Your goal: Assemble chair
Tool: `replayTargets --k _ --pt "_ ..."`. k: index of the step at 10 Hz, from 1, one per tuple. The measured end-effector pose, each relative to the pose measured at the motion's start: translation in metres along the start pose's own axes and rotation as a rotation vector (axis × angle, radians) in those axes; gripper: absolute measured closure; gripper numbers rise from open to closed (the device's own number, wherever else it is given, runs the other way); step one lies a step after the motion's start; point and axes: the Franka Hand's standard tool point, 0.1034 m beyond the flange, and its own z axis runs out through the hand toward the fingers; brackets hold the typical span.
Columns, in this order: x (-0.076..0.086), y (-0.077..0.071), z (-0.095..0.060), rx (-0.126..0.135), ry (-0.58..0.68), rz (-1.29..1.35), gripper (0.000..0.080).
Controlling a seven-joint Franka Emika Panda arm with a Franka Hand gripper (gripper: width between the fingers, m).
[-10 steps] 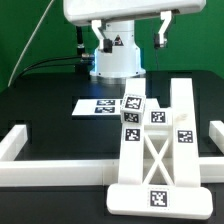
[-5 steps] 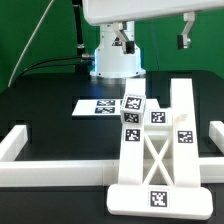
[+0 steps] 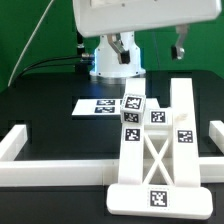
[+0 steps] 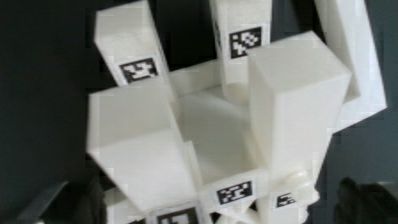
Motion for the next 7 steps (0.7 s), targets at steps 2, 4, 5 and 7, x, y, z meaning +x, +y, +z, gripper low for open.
replayTargets --k 2,4,5,7 --pt "-0.003 -0.006 0.01 -0.014 -0.006 0.039 0.0151" --pt "0.0 -0.005 0.016 -0.02 0.005 0.046 0.0151" --pt "0.0 -0.005 0.019 -0.021 0.02 0.045 0.0151" --pt "-0.005 -0.002 0.029 -0.028 0.054 0.044 0.0151"
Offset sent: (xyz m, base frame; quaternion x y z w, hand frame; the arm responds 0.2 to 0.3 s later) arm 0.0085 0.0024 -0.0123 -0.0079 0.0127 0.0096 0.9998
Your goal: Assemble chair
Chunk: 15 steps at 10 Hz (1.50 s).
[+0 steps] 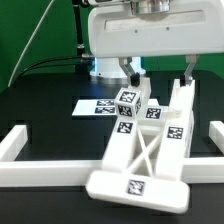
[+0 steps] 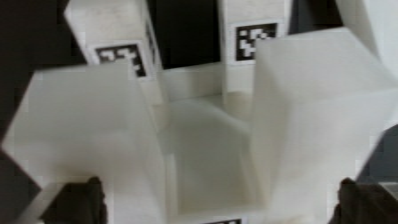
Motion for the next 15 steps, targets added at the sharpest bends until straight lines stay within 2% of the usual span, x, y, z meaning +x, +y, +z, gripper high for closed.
replayTargets --k 4,8,10,12,13,15 --pt "-0.023 -0.013 0.017 -0.02 0.015 0.064 0.0151" --pt "-0.026 -0.027 0.021 -0.036 0.027 0.106 0.0151" --pt "-0.025 -0.03 0.02 -0.04 0.03 0.119 0.0151" --pt "-0.032 -0.036 0.012 -0.039 0.009 0.138 0.0151" --pt "-0.033 -0.04 0.004 -0.028 0.009 0.136 0.0151" --pt "-0.039 -0.048 -0.021 -0.001 -0.017 0.135 0.0151"
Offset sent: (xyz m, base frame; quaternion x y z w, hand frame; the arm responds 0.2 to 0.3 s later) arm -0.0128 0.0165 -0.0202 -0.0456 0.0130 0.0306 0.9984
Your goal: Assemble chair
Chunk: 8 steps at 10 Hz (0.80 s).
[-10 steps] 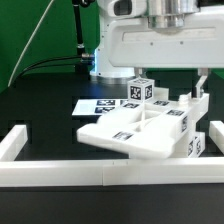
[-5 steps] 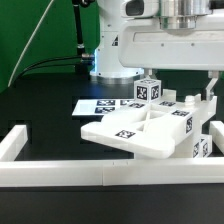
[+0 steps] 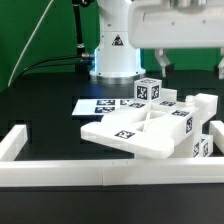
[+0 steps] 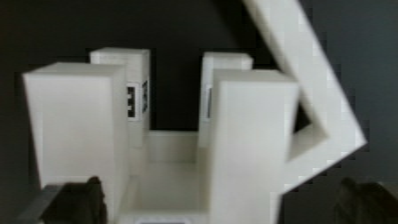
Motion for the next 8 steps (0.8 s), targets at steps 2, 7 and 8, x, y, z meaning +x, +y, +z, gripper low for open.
replayTargets --k 2,7,8 --pt "0.0 -0.001 -0.013 0.011 -0.006 0.001 0.0151" --pt "-0.022 0.003 -0.003 -0.007 -0.026 -0.032 0.0151" --pt "-0.038 0.009 0.0 -0.037 -0.035 -0.072 0.0151"
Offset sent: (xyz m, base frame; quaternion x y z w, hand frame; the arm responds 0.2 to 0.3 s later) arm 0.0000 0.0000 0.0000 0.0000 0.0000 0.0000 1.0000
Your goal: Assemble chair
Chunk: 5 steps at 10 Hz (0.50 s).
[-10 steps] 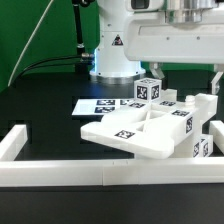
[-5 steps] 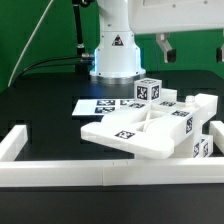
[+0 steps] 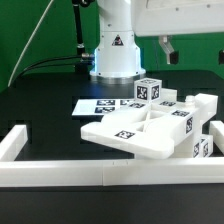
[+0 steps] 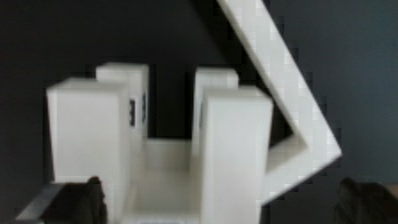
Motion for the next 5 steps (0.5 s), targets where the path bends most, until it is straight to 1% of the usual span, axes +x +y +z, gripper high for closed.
replayTargets --k 1,2,5 --pt "-0.0088 0.001 0.0014 -0.022 0.0 -0.032 0.0151" --pt "-0.0065 0.0019 0.0013 -0.021 0.001 -0.027 0.0151" --pt "-0.0066 0.0022 0.0017 -0.022 0.001 -0.027 0.0151"
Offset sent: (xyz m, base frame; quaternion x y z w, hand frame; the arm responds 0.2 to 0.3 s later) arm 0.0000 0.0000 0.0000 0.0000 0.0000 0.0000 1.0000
